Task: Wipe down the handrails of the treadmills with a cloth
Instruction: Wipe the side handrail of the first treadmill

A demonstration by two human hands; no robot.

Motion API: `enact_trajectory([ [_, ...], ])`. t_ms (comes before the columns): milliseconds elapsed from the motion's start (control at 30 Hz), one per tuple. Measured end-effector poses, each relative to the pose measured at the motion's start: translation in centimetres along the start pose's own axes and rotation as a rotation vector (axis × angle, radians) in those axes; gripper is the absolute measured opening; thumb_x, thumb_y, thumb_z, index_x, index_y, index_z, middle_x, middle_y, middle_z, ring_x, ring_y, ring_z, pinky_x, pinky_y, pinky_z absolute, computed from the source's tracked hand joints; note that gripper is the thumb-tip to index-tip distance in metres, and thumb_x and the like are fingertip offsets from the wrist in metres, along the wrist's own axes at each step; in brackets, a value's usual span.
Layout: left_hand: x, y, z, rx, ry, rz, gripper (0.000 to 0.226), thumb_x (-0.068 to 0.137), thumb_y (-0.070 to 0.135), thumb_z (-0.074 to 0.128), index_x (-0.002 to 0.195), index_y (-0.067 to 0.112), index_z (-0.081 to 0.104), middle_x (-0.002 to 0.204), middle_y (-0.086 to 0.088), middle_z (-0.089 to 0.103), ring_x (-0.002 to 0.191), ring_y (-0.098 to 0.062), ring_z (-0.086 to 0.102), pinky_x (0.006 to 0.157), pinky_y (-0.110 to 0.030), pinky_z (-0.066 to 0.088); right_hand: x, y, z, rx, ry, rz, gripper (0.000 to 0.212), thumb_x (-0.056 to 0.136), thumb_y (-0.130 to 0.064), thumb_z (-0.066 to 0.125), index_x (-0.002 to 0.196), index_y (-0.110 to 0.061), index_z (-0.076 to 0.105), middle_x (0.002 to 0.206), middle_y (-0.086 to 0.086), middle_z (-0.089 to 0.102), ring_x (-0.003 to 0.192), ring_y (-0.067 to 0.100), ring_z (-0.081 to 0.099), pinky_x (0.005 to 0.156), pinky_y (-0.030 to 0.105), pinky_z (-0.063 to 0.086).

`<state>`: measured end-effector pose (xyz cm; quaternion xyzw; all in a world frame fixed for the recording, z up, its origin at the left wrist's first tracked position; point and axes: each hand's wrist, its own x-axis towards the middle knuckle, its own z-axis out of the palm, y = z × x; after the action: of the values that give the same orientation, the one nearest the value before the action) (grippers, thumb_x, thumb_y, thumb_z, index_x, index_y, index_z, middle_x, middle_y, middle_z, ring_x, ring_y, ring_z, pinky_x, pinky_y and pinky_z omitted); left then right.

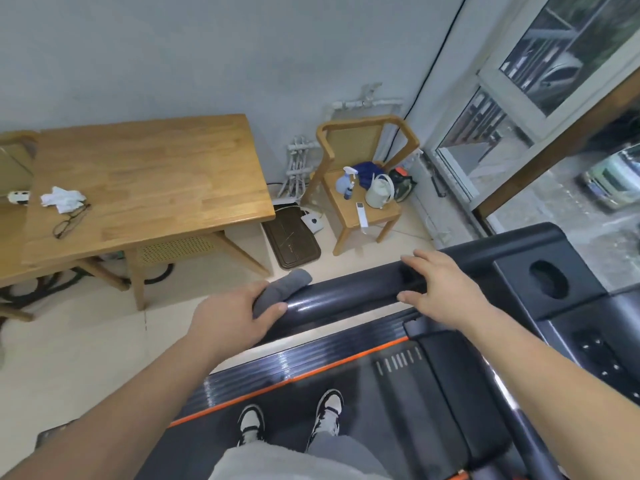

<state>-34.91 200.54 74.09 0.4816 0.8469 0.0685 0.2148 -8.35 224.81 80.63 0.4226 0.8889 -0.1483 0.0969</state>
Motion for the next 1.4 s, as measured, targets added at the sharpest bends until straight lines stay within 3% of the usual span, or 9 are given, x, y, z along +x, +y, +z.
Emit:
enact_trajectory([
  [267, 1.8, 5.8, 1.1, 0.191, 0.286, 0.096, 0.051, 0.093, 0.074, 0.033, 0.107, 0.034, 0.061, 0.09, 0.005, 0.059, 0.084, -0.022, 0.057, 0.07, -0.038, 0.046, 1.1, 2.8, 1.2, -0.049, 0.127, -0.027, 0.06, 0.088, -0.065, 0.065, 0.144, -0.046, 0.053, 0.151, -0.025, 0.047, 0.142, 0.003, 0.034, 0.102, 0.034, 0.049],
  [467, 7.3, 19.3, 3.0, 0.136, 0.204, 0.183, 0.052, 0.094, 0.073, 0.035, 0.124, 0.033, 0.05, 0.111, 0.002, 0.049, 0.103, -0.023, 0.048, 0.09, -0.046, 0.041, 2.8, 4.0, -1.0, -0.072, 0.072, -0.104, 0.047, 0.079, -0.067, 0.072, 0.12, -0.047, 0.066, 0.113, -0.021, 0.065, 0.116, 0.007, 0.052, 0.084, 0.034, 0.051],
  [567, 7.6, 18.7, 3.5, 0.109, 0.153, 0.235, 0.055, 0.099, 0.066, 0.034, 0.147, 0.038, 0.031, 0.133, 0.004, 0.047, 0.119, -0.023, 0.051, 0.108, -0.052, 0.038, 3.7, 6.6, -2.5, -0.128, 0.033, -0.103, 0.057, 0.079, -0.063, 0.075, 0.13, -0.042, 0.062, 0.124, -0.018, 0.063, 0.123, 0.013, 0.052, 0.092, 0.037, 0.052],
  [667, 6.9, 15.5, 3.1, 0.049, 0.053, 0.287, 0.062, 0.102, 0.06, 0.035, 0.157, 0.047, 0.009, 0.152, 0.007, 0.041, 0.125, -0.022, 0.053, 0.101, -0.045, 0.05, 4.0, 9.2, -2.3, -0.056, 0.059, -0.058, 0.061, 0.08, -0.064, 0.074, 0.135, -0.042, 0.061, 0.128, -0.021, 0.059, 0.126, 0.01, 0.046, 0.091, 0.037, 0.05],
  [800, 4.4, 13.7, 3.2, 0.177, 0.108, 0.242, 0.061, 0.099, 0.065, 0.029, 0.156, 0.049, 0.014, 0.144, 0.004, 0.05, 0.113, -0.021, 0.056, 0.091, -0.041, 0.051, 3.9, 10.0, -1.2, 0.052, 0.119, -0.059, 0.058, 0.08, -0.062, 0.075, 0.134, -0.044, 0.063, 0.128, -0.024, 0.057, 0.126, 0.006, 0.042, 0.084, 0.03, 0.042],
  [933, 7.7, 19.4, 3.4, 0.18, 0.08, 0.142, 0.056, 0.101, 0.067, 0.021, 0.152, 0.046, 0.018, 0.131, 0.001, 0.056, 0.115, -0.026, 0.056, 0.094, -0.045, 0.051, 4.0, 10.4, -1.3, 0.087, 0.11, -0.028, 0.057, 0.079, -0.066, 0.073, 0.132, -0.048, 0.062, 0.129, -0.026, 0.055, 0.126, 0.003, 0.042, 0.084, 0.029, 0.042],
  [1100, 13.0, 27.2, 4.3, 0.09, -0.036, 0.19, 0.052, 0.103, 0.063, 0.025, 0.147, 0.036, 0.029, 0.128, -0.007, 0.057, 0.117, -0.035, 0.056, 0.094, -0.051, 0.049, 4.2, 10.6, -0.8, 0.111, 0.174, -0.023, 0.043, 0.07, -0.063, 0.078, 0.104, -0.04, 0.065, 0.101, -0.021, 0.06, 0.104, 0.004, 0.05, 0.062, 0.025, 0.032],
  [1300, 8.6, 20.4, 3.9, 0.089, 0.061, 0.357, 0.061, 0.101, 0.066, 0.031, 0.157, 0.045, 0.019, 0.144, 0.005, 0.047, 0.122, -0.021, 0.052, 0.097, -0.042, 0.05, 4.4, 11.0, -0.4, 0.142, 0.182, -0.044, 0.054, 0.073, -0.064, 0.078, 0.119, -0.04, 0.062, 0.112, -0.02, 0.06, 0.11, 0.003, 0.047, 0.069, 0.031, 0.034],
  [1400, 5.4, 16.3, 3.9, 0.218, 0.171, 0.391, 0.064, 0.1, 0.062, 0.039, 0.158, 0.039, 0.028, 0.144, -0.005, 0.05, 0.114, -0.026, 0.056, 0.091, -0.042, 0.05, 4.4, 11.2, -0.4, 0.132, 0.179, -0.068, 0.056, 0.075, -0.065, 0.075, 0.123, -0.04, 0.06, 0.116, -0.022, 0.059, 0.112, 0.003, 0.048, 0.07, 0.03, 0.033],
])
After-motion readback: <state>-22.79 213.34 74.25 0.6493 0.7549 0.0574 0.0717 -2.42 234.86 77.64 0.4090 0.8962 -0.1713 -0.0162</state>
